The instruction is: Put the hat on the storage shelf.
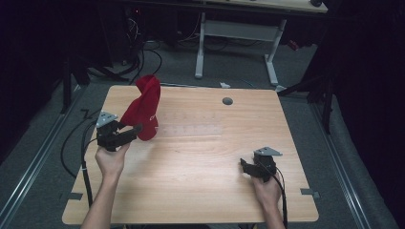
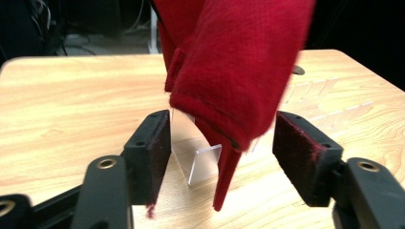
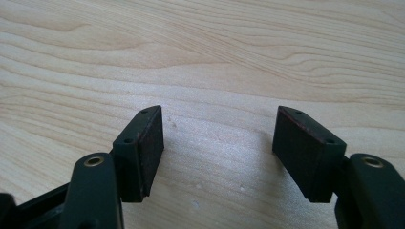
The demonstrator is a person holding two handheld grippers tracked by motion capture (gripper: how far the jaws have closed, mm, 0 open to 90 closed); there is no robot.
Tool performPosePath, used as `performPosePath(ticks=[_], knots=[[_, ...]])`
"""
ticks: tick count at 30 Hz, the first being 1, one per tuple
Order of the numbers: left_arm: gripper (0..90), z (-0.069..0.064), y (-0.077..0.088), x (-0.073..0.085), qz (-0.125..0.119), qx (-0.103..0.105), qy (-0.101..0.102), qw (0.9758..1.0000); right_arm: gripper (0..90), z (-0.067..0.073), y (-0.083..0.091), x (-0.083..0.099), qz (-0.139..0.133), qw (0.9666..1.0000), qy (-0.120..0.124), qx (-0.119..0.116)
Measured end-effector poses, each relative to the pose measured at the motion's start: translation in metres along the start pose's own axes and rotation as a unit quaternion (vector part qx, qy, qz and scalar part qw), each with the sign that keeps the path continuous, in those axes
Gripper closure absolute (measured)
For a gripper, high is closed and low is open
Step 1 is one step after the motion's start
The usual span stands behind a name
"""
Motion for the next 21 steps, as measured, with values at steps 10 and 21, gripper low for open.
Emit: performPosePath(ticks=[10,21], knots=[[39.2,0.001,0.02,-0.002,-0.007,0.008,-0.012,0.9999,35.2,0.0,0.0,0.0,0.0,1.0,0.0,0.0],[43.7,0.007,0.033,0.001,-0.013,-0.003,-0.018,0.9998,35.2,0.0,0.0,0.0,0.0,1.0,0.0,0.0]])
Point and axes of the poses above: each handheld gripper's, and its own axes: y roughly backward along the jaws, x roughly out of its underside, z roughly to its left, the point moved 5 cm from there along -y, roughly forward along the jaws, and after that the axes turned 6 degrees about -y, right-handed, at the moved point
